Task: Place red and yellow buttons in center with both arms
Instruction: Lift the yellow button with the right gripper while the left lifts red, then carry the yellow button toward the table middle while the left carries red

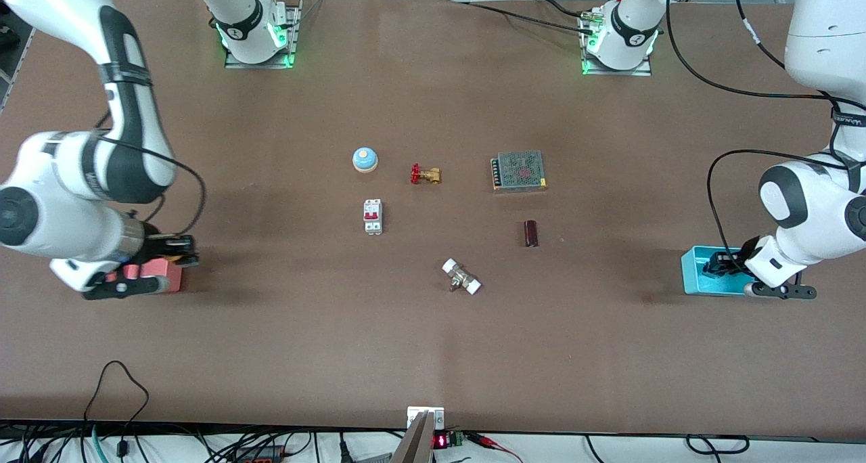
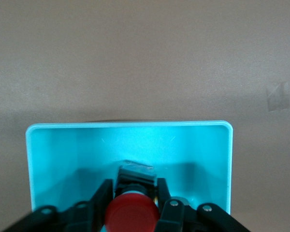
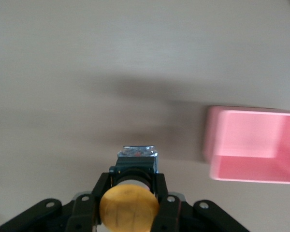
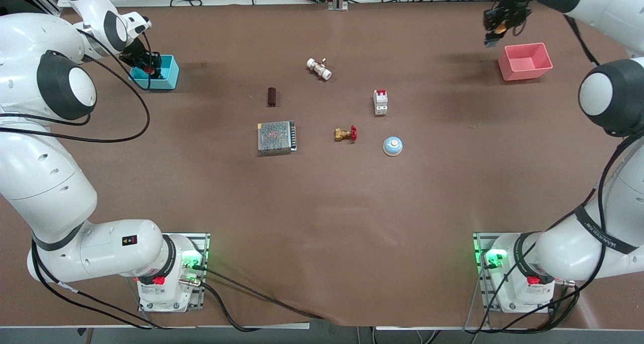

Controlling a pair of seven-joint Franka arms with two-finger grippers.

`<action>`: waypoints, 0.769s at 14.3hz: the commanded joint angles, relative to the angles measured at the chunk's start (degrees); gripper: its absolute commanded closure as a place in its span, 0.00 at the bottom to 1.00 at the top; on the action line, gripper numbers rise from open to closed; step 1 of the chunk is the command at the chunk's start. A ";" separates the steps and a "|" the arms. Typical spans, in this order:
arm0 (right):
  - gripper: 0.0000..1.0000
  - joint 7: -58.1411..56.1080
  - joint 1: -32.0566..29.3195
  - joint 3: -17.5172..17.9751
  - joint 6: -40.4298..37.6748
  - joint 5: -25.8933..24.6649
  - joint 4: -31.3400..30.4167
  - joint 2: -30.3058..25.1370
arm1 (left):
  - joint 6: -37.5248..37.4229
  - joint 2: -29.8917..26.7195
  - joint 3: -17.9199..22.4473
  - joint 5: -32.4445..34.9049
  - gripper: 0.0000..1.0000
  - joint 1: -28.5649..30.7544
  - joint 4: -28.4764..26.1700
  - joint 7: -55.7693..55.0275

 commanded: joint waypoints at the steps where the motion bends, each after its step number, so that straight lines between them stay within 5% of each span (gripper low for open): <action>1: 0.58 2.87 2.79 -0.37 1.76 3.99 -0.67 1.82 | -0.56 0.37 0.12 -1.98 0.99 0.00 1.58 2.14; 5: 0.58 8.04 7.35 -0.45 8.88 5.33 -4.54 3.93 | -3.19 0.19 0.12 -1.98 0.99 -0.44 4.29 1.78; 9: 0.58 13.24 11.23 -0.45 12.57 5.33 -4.81 6.92 | -18.02 -0.16 0.12 -1.98 0.99 -0.70 15.53 0.65; 11: 0.58 15.70 13.51 -0.45 13.71 5.33 -6.12 7.37 | -20.42 -1.38 0.04 -1.63 0.99 -3.15 16.44 -4.34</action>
